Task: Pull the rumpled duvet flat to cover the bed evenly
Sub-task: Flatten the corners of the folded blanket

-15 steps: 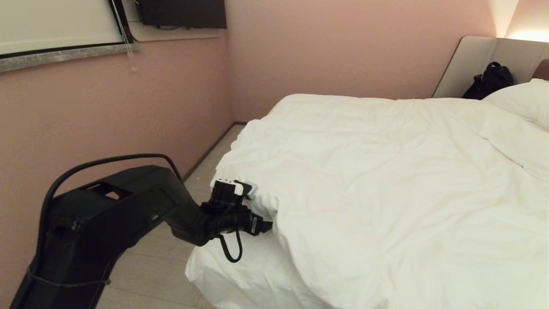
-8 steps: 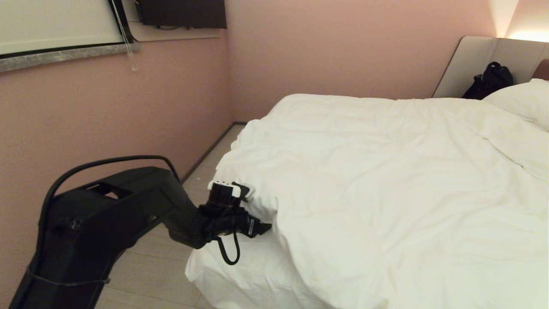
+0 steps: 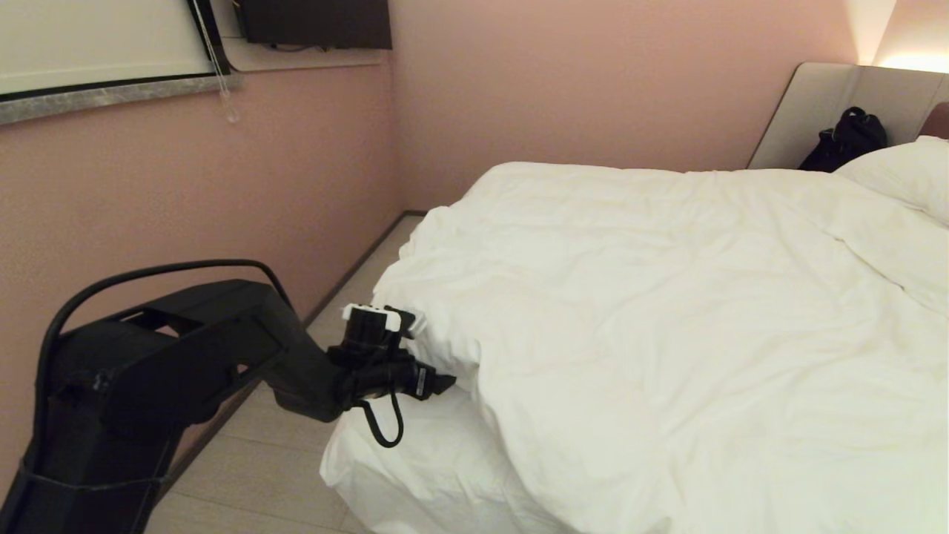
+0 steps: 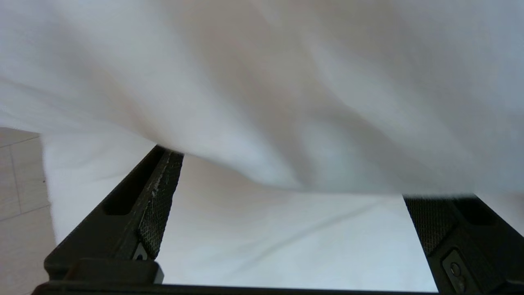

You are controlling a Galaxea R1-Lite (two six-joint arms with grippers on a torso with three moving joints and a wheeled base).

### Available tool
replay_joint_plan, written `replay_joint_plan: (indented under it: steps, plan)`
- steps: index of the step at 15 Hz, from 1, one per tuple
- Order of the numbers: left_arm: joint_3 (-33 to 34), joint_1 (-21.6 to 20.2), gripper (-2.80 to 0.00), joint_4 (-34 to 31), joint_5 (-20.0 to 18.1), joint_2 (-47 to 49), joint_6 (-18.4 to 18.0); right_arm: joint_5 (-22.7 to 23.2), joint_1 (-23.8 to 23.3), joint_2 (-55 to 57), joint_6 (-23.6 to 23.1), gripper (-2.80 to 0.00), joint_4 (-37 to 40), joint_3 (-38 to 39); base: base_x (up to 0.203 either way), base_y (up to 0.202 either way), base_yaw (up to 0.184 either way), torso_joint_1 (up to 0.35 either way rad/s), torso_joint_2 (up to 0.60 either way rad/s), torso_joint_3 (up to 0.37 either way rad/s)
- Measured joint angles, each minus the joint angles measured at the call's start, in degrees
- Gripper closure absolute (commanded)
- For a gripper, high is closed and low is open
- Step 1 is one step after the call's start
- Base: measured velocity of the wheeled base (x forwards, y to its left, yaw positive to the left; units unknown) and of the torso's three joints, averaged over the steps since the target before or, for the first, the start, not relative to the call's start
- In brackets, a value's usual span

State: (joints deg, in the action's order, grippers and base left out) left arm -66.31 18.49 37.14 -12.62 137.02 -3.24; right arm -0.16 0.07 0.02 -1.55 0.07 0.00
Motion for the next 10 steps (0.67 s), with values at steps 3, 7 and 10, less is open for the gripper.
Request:
replay_joint_plan:
  steps: [3, 7, 10]
  plan:
    - [-0.64, -0.94, -2.80, -0.02, 2.18, -0.20, 1.21, -0.02, 0.00, 0.00, 0.01, 0.00, -0.02, 0.00, 0.000, 0.000, 0.000, 0.000, 0.00, 0.000]
    - [-1.32, -3.60, -2.80, -0.50, 9.46, -2.35, 5.32, -0.03, 0.00, 0.00, -0.02, 0.00, 0.00, 0.00, 0.000, 0.000, 0.000, 0.000, 0.00, 0.000]
    - [0.34, -5.93, -2.80, -1.90, 9.46, -5.99, 5.67, -0.02, 0.00, 0.00, 0.01, 0.00, 0.00, 0.00, 0.000, 0.000, 0.000, 0.000, 0.00, 0.000]
